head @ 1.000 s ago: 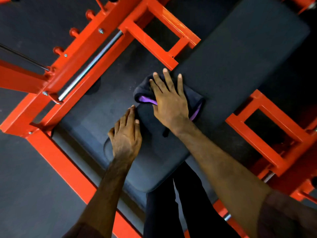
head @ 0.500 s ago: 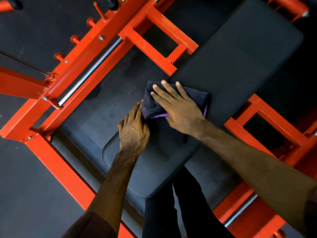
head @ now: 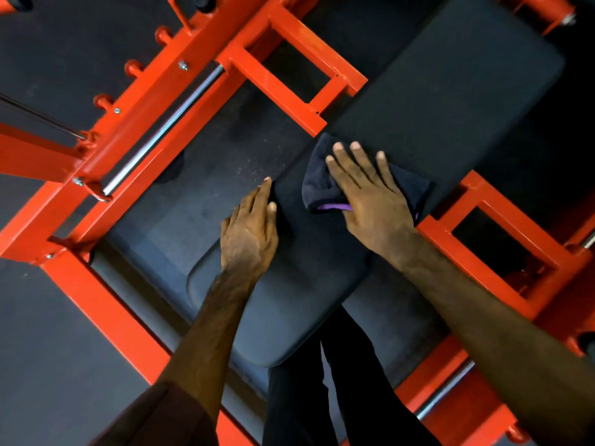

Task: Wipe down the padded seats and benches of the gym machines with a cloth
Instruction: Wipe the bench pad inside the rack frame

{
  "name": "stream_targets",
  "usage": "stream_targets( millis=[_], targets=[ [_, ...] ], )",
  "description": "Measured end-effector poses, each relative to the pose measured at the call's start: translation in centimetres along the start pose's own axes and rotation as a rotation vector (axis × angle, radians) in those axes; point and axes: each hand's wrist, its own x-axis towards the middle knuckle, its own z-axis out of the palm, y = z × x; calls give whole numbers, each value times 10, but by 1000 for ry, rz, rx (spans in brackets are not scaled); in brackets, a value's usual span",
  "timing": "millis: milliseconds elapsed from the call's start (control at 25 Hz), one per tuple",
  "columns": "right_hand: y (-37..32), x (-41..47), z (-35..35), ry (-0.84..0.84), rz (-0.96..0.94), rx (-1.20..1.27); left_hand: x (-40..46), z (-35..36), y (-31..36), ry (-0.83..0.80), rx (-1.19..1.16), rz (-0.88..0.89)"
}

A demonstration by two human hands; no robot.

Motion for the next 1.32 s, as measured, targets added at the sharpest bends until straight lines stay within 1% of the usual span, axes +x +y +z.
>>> stream_targets(
  millis=[40, 80, 120, 160, 200, 240, 280, 320, 400, 440, 480, 520, 600, 640, 680, 720, 760, 800, 840, 880, 960, 1000, 1040, 1080, 1160, 1200, 1240, 1320],
  targets=[
    [-11, -3, 0, 0, 121, 24, -1, 2, 2, 6, 14, -11],
    [-27, -12, 3, -12, 128, 23, -2, 4, 3, 13, 34, -19],
    [-38, -26, 6, -24, 32, 16, -3, 5, 5, 20, 51, -20],
    [-42, -43, 8, -52, -110, -12, -1, 4, 4, 20, 54, -22],
    [-35, -58, 7, -84, -246, -48, 0, 3, 3, 14, 52, -25],
    [-18, -66, 4, -85, -313, -65, 0, 1, 2, 0, 50, -23],
    [-2, -67, 1, -55, -281, -68, 0, 0, 2, -14, 53, -16],
    [7, -64, 0, -28, -166, -60, 0, -1, 3, -21, 60, -13],
    [-6, -61, -1, -33, 127, 5, 1, 1, 5, -9, 75, -31],
    [-23, -66, 0, -39, 179, 21, 0, 2, 8, 0, 80, -40],
    [-38, -75, 4, -50, 141, 43, 1, 3, 10, 11, 85, -43],
    [-45, -86, 7, -66, 27, 51, 3, 5, 13, 18, 84, -45],
    [-26, -104, 4, -91, -239, 16, 7, 4, 16, 6, 74, -43],
    [-7, -104, 2, -65, -256, 5, 8, 4, 18, 0, 73, -32],
    [9, -100, 1, -32, -167, 17, 10, 4, 19, -3, 74, -23],
    [18, -94, 2, -5, 10, 54, 11, 5, 20, -2, 79, -21],
    [16, -88, 0, 11, 200, 103, 11, 7, 20, 5, 88, -27],
    [4, -85, -1, 18, 316, 124, 10, 8, 21, 18, 100, -35],
    [-13, -87, 1, 8, 335, 130, 9, 9, 22, 29, 111, -39],
    [-27, -97, 6, -12, 260, 136, 10, 9, 24, 33, 114, -38],
    [-27, -122, 7, -56, -12, 114, 14, 8, 29, 18, 93, -20],
    [-10, -126, 5, -45, -95, 89, 17, 8, 32, 10, 83, -5],
    [8, -123, 2, -28, -81, 74, 20, 8, 35, 8, 81, 15],
    [22, -116, 1, -12, 28, 86, 23, 9, 39, 8, 88, 28],
    [21, -100, 0, 7, 340, 201, 28, 14, 44, 10, 123, 20],
    [9, -98, 1, 0, 393, 225, 28, 17, 46, 13, 142, 5],
    [-2, -102, 4, -12, 357, 226, 28, 19, 47, 17, 155, -2],
    [-5, -121, 6, -60, 176, 172, 29, 19, 49, 20, 159, 1]
  ],
)
